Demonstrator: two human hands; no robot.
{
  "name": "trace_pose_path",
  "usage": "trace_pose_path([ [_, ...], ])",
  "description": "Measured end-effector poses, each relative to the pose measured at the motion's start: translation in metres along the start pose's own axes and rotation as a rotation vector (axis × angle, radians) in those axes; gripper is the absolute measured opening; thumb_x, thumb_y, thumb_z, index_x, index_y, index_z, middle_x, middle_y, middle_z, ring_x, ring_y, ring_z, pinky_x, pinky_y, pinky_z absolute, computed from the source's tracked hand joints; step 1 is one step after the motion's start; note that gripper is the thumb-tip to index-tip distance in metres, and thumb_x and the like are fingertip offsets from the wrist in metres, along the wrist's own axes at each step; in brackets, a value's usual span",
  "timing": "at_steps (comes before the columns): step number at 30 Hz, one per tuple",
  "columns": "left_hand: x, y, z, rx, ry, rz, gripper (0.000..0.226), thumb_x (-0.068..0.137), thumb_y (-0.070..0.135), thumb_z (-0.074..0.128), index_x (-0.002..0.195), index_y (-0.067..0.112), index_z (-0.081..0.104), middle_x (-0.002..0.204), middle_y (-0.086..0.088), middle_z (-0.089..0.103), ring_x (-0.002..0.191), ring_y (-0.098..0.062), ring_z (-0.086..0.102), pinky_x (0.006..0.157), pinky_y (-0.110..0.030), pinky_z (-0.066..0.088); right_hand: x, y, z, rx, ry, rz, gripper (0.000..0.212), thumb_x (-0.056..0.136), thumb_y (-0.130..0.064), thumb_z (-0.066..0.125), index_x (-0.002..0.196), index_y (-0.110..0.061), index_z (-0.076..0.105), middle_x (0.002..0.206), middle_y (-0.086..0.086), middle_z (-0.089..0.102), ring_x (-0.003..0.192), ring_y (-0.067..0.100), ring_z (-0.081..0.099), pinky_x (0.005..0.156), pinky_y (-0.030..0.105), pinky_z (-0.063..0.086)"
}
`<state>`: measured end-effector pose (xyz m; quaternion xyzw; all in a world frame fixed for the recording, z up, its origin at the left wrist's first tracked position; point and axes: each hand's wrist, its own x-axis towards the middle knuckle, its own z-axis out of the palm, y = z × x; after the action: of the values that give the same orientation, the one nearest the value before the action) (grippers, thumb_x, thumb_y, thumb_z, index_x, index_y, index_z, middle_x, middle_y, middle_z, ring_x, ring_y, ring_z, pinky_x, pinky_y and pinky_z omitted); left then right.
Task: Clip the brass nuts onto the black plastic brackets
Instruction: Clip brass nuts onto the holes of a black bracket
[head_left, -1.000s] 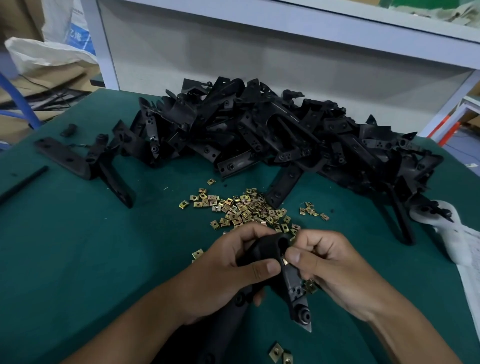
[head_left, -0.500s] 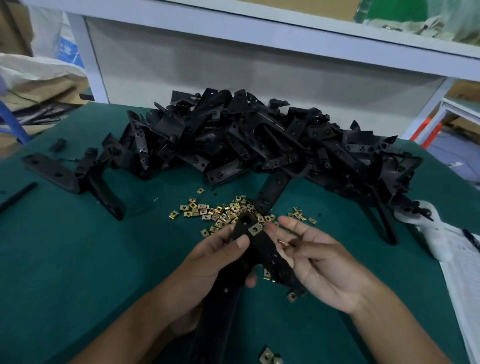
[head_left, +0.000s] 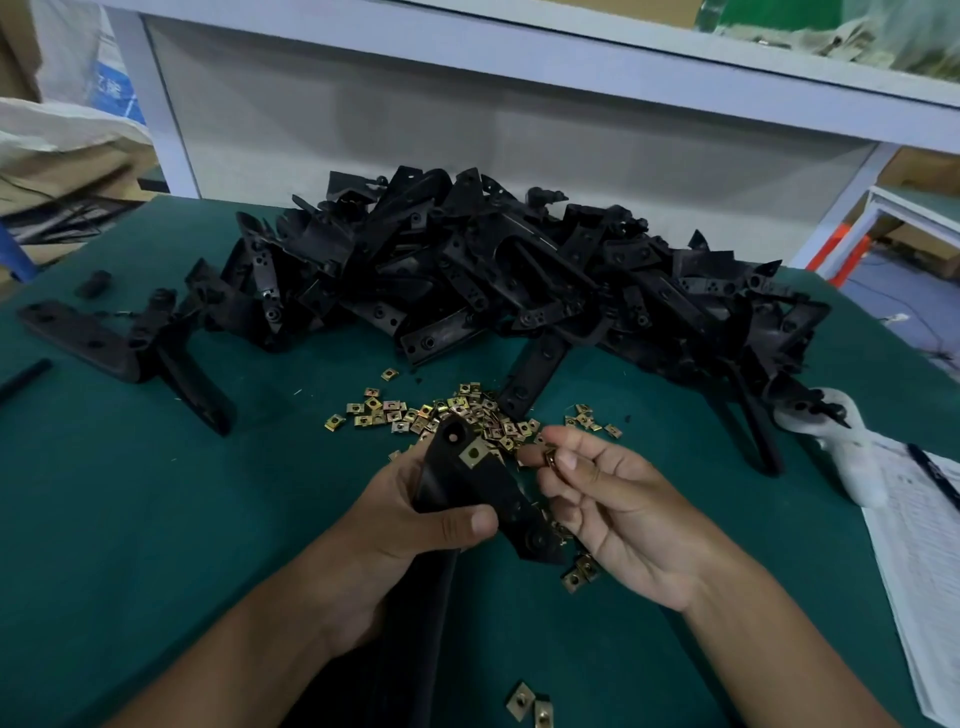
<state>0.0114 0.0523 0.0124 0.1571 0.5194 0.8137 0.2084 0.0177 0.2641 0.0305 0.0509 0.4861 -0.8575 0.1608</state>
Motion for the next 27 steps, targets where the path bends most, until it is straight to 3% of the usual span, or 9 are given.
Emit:
trace_pose_path([
  [5, -0.004, -0.001, 0.005, -0.125, 0.120, -0.066, 0.040, 0.057, 0.028, 0.097, 0.092, 0.021, 0.079, 0.094, -0.007, 0.077, 0.080, -0.015, 0.075, 0.066, -0.021, 0.058, 0.000, -0.001, 0.000, -0.092, -0.018, -0.013, 0.018, 0.077, -0.008, 0.071, 0.091, -0.013, 0.081, 0.090, 0.010, 0.073, 0.076, 0.010, 0.072, 0.056, 0.016, 0.053],
  [8, -0.007, 0.001, 0.010, -0.120, 0.143, -0.072, 0.032, 0.060, 0.022, 0.096, 0.087, 0.024, 0.080, 0.091, -0.005, 0.078, 0.079, -0.014, 0.075, 0.067, -0.022, 0.059, 0.000, -0.001, -0.003, -0.128, -0.037, -0.019, 0.026, 0.079, -0.003, 0.069, 0.101, -0.012, 0.080, 0.097, 0.010, 0.075, 0.085, 0.011, 0.072, 0.065, 0.016, 0.057],
  [10, -0.007, 0.004, 0.012, -0.097, 0.161, -0.076, 0.031, 0.063, 0.006, 0.092, 0.083, 0.026, 0.080, 0.087, -0.004, 0.078, 0.076, -0.013, 0.075, 0.064, -0.021, 0.059, 0.000, 0.000, -0.003, -0.128, -0.050, -0.041, 0.026, 0.081, -0.003, 0.068, 0.102, -0.013, 0.080, 0.098, 0.010, 0.075, 0.086, 0.012, 0.073, 0.064, 0.017, 0.057],
  [14, -0.007, 0.006, 0.014, -0.112, 0.160, -0.064, 0.022, 0.062, 0.019, 0.080, 0.083, 0.026, 0.080, 0.086, -0.004, 0.077, 0.075, -0.013, 0.074, 0.063, -0.020, 0.058, 0.001, 0.001, -0.002, -0.138, -0.053, -0.072, 0.016, 0.082, -0.017, 0.071, 0.096, -0.010, 0.077, 0.083, 0.004, 0.071, 0.069, 0.008, 0.067, 0.055, 0.017, 0.051],
  [17, -0.007, 0.006, 0.014, -0.084, 0.172, -0.042, 0.018, 0.063, 0.018, 0.080, 0.080, 0.025, 0.078, 0.082, -0.007, 0.076, 0.073, -0.015, 0.075, 0.061, -0.021, 0.058, 0.000, 0.003, -0.002, -0.237, -0.061, -0.114, 0.019, 0.093, -0.029, 0.066, 0.085, -0.012, 0.068, 0.069, -0.002, 0.061, 0.059, 0.006, 0.055, 0.051, 0.017, 0.045],
  [22, -0.005, 0.001, 0.013, 0.038, 0.179, 0.025, 0.041, 0.062, 0.009, 0.095, 0.094, 0.017, 0.071, 0.090, -0.010, 0.077, 0.075, -0.021, 0.075, 0.060, -0.024, 0.058, -0.005, 0.004, 0.003, -0.407, -0.131, -0.133, 0.031, 0.077, -0.054, 0.080, 0.069, -0.025, 0.071, 0.063, -0.005, 0.059, 0.055, 0.005, 0.052, 0.053, 0.016, 0.043],
  [27, -0.006, 0.000, 0.013, 0.066, 0.146, 0.045, 0.034, 0.066, 0.012, 0.091, 0.092, 0.022, 0.071, 0.088, -0.012, 0.076, 0.072, -0.022, 0.074, 0.059, -0.024, 0.057, -0.004, 0.006, 0.002, -0.446, -0.120, -0.130, 0.042, 0.067, -0.059, 0.085, 0.069, -0.020, 0.070, 0.062, -0.001, 0.060, 0.055, 0.009, 0.053, 0.052, 0.018, 0.042],
])
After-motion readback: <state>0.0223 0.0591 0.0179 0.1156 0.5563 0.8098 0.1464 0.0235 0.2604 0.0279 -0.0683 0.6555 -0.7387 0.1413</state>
